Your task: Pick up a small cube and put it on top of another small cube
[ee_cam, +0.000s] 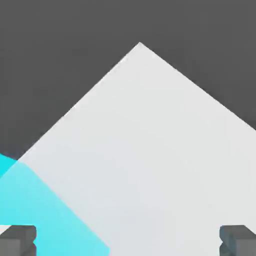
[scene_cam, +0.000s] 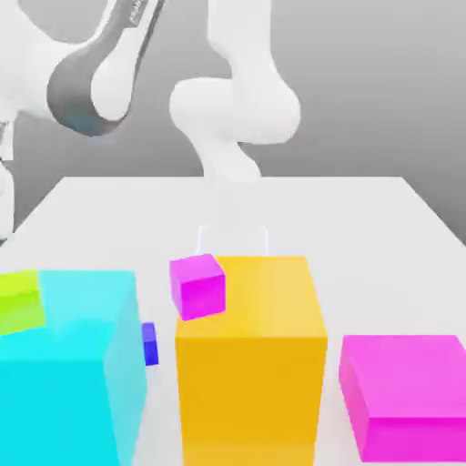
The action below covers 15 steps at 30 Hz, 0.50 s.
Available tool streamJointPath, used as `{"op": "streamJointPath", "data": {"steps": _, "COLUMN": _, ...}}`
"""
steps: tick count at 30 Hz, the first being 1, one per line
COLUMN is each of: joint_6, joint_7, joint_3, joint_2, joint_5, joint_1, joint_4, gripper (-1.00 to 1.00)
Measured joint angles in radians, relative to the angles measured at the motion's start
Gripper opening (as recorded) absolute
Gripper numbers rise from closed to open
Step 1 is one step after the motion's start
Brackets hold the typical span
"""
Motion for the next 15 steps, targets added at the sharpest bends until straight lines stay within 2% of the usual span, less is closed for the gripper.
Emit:
{"op": "streamJointPath", "data": {"steps": 6, "joint_6": 0.089, "joint_7": -0.165, "joint_3": -0.002, "joint_2": 0.111, "joint_5": 0.149, "joint_1": -0.106, "joint_4": -0.173, "gripper": 0.0}}
{"op": "streamJointPath", "data": {"steps": 12, "joint_6": 0.248, "joint_7": -0.329, "joint_3": 0.19, "joint_2": 0.31, "joint_5": 0.347, "joint_1": -0.257, "joint_4": -0.153, "gripper": 0.0}}
{"op": "streamJointPath", "data": {"steps": 13, "joint_6": 0.272, "joint_7": -0.344, "joint_3": 0.221, "joint_2": 0.34, "joint_5": 0.366, "joint_1": -0.284, "joint_4": -0.147, "gripper": -1.0}}
{"op": "streamJointPath", "data": {"steps": 15, "joint_6": 0.272, "joint_7": -0.344, "joint_3": 0.221, "joint_2": 0.34, "joint_5": 0.366, "joint_1": -0.284, "joint_4": -0.147, "gripper": -1.0}}
